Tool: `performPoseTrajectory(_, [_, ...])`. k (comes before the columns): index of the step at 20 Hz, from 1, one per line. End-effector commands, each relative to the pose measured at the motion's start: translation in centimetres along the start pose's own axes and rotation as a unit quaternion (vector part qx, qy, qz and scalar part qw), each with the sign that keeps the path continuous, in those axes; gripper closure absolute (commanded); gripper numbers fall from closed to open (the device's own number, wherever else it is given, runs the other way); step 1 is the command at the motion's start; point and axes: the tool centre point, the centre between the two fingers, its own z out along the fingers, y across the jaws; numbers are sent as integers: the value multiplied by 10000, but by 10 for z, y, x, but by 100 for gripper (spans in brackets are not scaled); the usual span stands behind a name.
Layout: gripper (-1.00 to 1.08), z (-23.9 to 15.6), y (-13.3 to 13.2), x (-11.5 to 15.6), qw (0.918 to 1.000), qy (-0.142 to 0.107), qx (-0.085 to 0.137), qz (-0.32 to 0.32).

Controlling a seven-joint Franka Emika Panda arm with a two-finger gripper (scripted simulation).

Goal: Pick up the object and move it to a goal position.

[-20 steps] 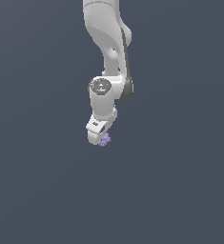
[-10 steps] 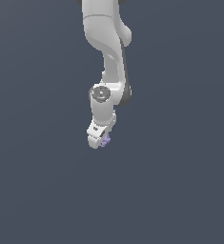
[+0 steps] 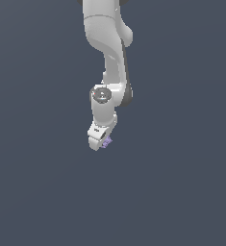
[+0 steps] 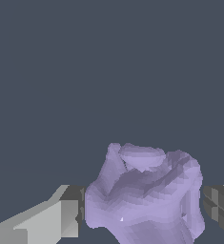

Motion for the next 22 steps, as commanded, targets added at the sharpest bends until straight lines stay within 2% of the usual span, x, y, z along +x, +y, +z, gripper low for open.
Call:
performPoseTrajectory(1, [108, 9, -8, -2, 9999, -38, 103, -12])
performPoseTrajectory(11, [108, -6, 4, 12, 10000, -23, 80, -40])
performPoseTrajectory(22, [108, -39, 49, 46, 10000, -24, 91, -28])
